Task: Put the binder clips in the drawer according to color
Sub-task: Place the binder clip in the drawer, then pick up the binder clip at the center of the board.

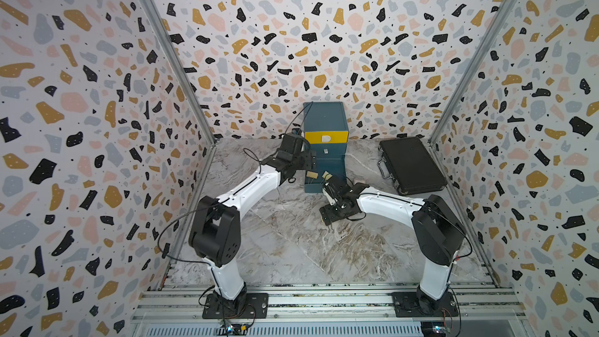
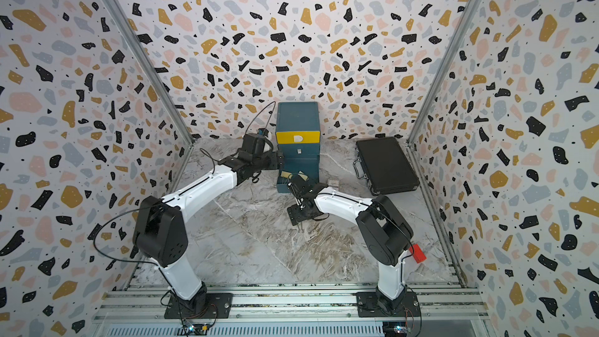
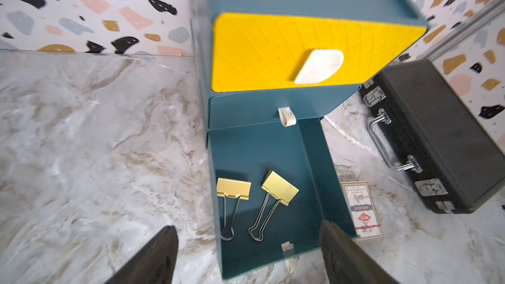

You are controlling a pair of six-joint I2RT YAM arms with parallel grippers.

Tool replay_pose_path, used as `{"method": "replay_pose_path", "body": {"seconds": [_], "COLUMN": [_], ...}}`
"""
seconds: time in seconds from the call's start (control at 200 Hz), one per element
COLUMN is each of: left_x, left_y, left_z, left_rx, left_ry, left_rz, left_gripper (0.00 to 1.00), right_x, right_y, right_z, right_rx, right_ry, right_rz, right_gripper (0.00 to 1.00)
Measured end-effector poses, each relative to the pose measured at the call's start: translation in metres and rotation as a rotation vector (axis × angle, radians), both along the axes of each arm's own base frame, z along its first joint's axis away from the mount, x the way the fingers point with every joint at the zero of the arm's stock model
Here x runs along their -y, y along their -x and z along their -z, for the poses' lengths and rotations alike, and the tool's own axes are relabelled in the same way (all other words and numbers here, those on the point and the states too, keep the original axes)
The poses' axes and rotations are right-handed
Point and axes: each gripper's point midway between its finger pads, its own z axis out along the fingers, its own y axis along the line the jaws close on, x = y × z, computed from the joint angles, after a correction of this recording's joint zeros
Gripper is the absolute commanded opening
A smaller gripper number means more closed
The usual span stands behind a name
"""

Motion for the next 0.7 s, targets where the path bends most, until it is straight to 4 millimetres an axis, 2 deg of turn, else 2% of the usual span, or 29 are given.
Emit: {"method": "replay_pose_path", "body": {"seconds": [0.08, 0.22, 0.27, 0.36, 0.511, 0.701], "left_x": [-0.021, -0.058, -0.066, -0.073, -0.080, -0.085], "left_y": [0.015, 0.055, 0.071, 0.101, 0.155, 0.214], "left_z": [-0.007, 0.003, 0.005, -0.001, -0.021, -0.022], "left_rx": [-0.009, -0.078, -0.101, -0.114, -0.070, -0.064], "left_ry": [0.022, 0.015, 0.003, -0.010, 0.026, 0.087], "left_rz": [-0.025, -0.057, -0.054, -0.026, 0.045, 0.110], "left_gripper": [0.84, 0.82, 0.82, 0.81, 0.80, 0.77], "right_x": [-0.007, -0.010, -0.008, -0.011, -0.009, -0.007], "right_y": [0.000, 0.002, 0.003, 0.000, -0.002, -0.005], "right_z": [0.006, 0.022, 0.028, 0.027, 0.029, 0.030], "right_rx": [0.000, -0.019, -0.028, -0.021, -0.013, -0.003], "right_ry": [0.013, 0.044, 0.057, 0.051, 0.061, 0.070], "right_rz": [-0.011, -0.019, -0.015, -0.004, 0.015, 0.042], "right_gripper": [0.84, 0.78, 0.76, 0.73, 0.66, 0.54]}}
